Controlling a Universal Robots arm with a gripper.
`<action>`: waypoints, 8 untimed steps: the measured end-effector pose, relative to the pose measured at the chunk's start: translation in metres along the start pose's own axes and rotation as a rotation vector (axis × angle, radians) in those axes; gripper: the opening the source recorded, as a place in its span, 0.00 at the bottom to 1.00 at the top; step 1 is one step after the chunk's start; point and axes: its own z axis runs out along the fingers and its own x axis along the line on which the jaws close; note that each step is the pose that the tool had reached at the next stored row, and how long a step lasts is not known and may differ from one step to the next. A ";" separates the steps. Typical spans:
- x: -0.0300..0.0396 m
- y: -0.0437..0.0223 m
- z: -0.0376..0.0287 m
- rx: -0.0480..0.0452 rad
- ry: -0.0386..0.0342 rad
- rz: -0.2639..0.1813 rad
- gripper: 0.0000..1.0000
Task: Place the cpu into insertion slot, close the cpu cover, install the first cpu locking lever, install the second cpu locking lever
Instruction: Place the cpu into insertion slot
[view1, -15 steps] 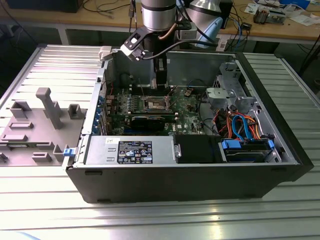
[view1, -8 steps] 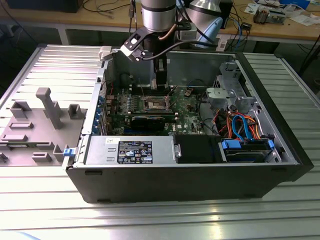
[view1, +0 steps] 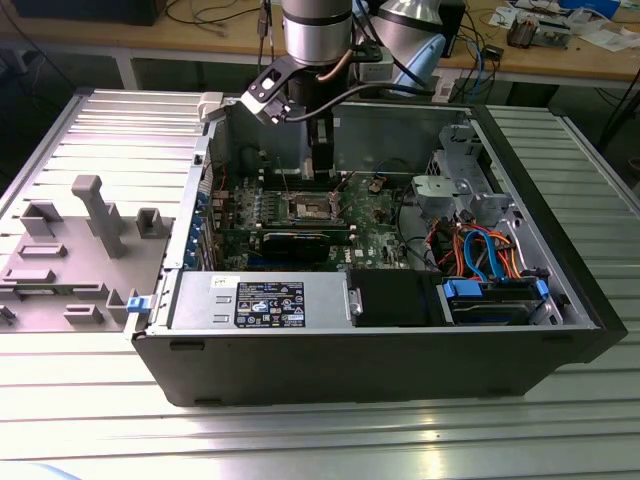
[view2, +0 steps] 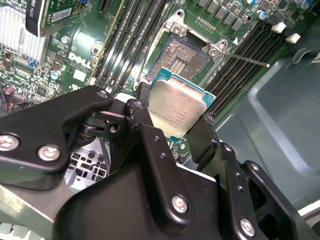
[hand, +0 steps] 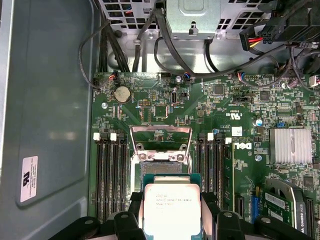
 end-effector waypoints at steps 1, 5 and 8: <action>0.0000 -0.0002 0.0026 0.0000 -0.0001 0.000 0.54; -0.0001 -0.0006 0.0064 0.0000 0.0000 0.000 0.54; -0.0001 -0.0006 0.0066 0.0000 0.0000 0.000 0.54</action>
